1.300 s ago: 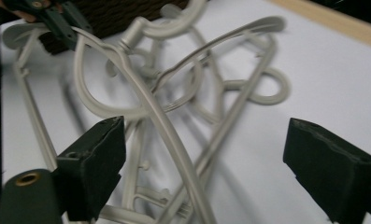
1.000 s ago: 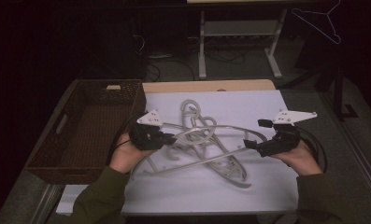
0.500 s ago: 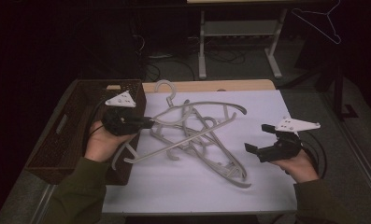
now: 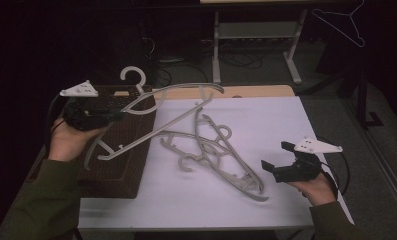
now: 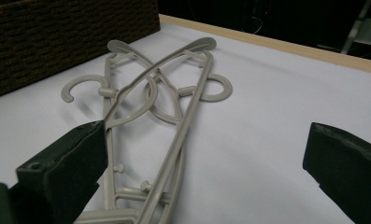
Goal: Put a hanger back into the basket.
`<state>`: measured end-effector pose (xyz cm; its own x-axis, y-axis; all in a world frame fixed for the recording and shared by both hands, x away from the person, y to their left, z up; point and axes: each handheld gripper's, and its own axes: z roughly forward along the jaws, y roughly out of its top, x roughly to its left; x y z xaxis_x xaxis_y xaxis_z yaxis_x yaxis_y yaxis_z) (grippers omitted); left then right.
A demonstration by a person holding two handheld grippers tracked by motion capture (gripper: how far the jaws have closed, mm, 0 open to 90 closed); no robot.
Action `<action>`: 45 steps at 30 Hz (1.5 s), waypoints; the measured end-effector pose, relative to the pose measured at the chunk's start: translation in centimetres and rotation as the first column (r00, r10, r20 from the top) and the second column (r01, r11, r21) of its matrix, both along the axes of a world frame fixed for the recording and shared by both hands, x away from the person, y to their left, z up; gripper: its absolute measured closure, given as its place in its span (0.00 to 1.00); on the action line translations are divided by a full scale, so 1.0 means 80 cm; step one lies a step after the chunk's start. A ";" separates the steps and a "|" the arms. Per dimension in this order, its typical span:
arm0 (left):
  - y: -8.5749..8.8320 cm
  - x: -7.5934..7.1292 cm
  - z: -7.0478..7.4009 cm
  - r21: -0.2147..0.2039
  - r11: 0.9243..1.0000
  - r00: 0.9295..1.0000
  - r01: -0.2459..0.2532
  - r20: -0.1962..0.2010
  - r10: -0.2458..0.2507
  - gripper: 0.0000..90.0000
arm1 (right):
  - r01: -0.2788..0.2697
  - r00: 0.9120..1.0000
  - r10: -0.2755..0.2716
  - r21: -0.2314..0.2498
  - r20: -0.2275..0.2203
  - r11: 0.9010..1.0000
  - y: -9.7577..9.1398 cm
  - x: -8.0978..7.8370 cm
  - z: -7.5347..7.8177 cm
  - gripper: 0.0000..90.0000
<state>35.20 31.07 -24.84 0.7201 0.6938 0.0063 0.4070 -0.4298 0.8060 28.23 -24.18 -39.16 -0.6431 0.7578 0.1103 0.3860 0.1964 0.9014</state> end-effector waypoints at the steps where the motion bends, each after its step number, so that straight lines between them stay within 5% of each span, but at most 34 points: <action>1: 0.013 0.000 0.003 0.008 1.000 1.000 -0.021 0.003 0.021 0.92 | 0.002 1.000 -0.002 0.000 0.006 1.000 0.000 -0.001 0.000 0.00; 17: 0.105 0.010 -0.005 0.042 0.985 0.986 -0.169 0.013 0.169 0.92 | 0.016 1.000 -0.016 0.007 0.006 1.000 -0.001 -0.002 -0.005 0.00; 31: 0.183 0.007 -0.028 0.059 0.954 0.955 -0.295 -0.001 0.296 0.92 | 0.017 1.000 -0.017 0.007 0.003 1.000 -0.003 -0.001 -0.006 0.00; 39: 0.196 0.010 -0.050 0.086 0.943 0.945 -0.321 -0.035 0.325 0.92 | 0.008 1.000 -0.008 0.012 0.003 1.000 -0.002 -0.001 -0.006 0.00; 45: 0.197 0.013 -0.053 0.104 0.931 0.935 -0.350 -0.022 0.354 0.92 | 0.004 1.000 -0.004 0.010 0.006 1.000 -0.002 -0.002 -0.005 0.00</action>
